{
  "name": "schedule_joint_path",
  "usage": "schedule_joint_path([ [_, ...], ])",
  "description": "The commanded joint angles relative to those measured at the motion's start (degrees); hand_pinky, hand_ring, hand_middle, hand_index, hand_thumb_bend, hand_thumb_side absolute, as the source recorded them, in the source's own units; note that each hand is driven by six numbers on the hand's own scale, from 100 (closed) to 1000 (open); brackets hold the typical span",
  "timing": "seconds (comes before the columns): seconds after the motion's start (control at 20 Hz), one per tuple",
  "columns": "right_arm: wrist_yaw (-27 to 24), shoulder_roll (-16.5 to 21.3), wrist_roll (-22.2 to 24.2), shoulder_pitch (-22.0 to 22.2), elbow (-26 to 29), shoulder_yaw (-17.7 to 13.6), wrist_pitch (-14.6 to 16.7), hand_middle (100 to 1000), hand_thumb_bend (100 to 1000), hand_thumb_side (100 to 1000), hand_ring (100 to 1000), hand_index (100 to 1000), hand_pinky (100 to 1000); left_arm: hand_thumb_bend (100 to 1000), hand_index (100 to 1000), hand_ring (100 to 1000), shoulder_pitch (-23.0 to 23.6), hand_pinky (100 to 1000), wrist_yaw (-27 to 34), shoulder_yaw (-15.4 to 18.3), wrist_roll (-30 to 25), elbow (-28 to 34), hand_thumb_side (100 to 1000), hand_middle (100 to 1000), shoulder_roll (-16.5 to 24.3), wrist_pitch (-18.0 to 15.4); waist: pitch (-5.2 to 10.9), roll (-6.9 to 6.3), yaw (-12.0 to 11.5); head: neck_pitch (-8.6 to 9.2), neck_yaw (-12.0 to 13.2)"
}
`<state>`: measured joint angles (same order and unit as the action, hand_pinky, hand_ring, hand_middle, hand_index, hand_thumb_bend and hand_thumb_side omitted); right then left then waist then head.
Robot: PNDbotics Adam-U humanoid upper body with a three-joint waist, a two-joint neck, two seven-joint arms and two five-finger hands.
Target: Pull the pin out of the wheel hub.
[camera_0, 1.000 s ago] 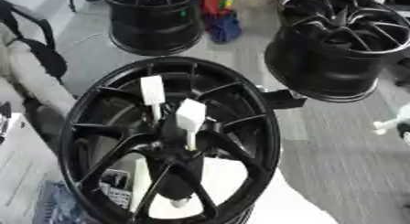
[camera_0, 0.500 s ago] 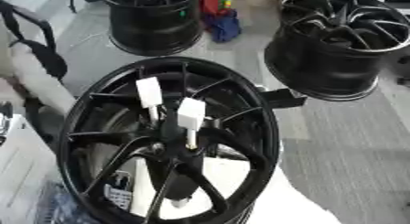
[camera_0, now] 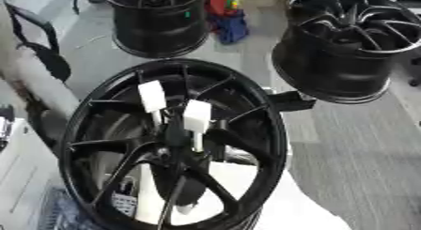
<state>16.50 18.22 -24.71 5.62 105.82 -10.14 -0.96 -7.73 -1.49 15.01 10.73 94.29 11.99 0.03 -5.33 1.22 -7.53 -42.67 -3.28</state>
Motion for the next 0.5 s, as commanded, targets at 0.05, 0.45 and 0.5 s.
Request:
schedule_joint_path([
  [0.05,-4.3,-0.4,1.3,-0.8,2.1,3.5,2.8,667,255,153,619,818,734,446,736,539,-0.8,601,0.3,-0.2,-0.1,1.3,219,635,0.6,-0.2,0.34,-0.23,0.0,0.69,0.5],
  [0.45,-7.3,-3.1,5.4,-3.0,0.1,8.1,5.1,669,197,100,614,820,733,446,736,539,-0.7,600,0.3,-0.5,-0.5,1.3,218,635,0.1,-0.3,0.39,-0.48,0.3,0.17,0.3],
  [0.5,-7.4,-3.3,5.6,-3.1,-0.1,8.3,5.2,670,196,100,613,820,733,445,735,539,-0.7,600,0.3,-0.6,-0.5,1.3,218,635,0.1,-0.3,0.39,-0.48,0.4,0.1,0.4],
])
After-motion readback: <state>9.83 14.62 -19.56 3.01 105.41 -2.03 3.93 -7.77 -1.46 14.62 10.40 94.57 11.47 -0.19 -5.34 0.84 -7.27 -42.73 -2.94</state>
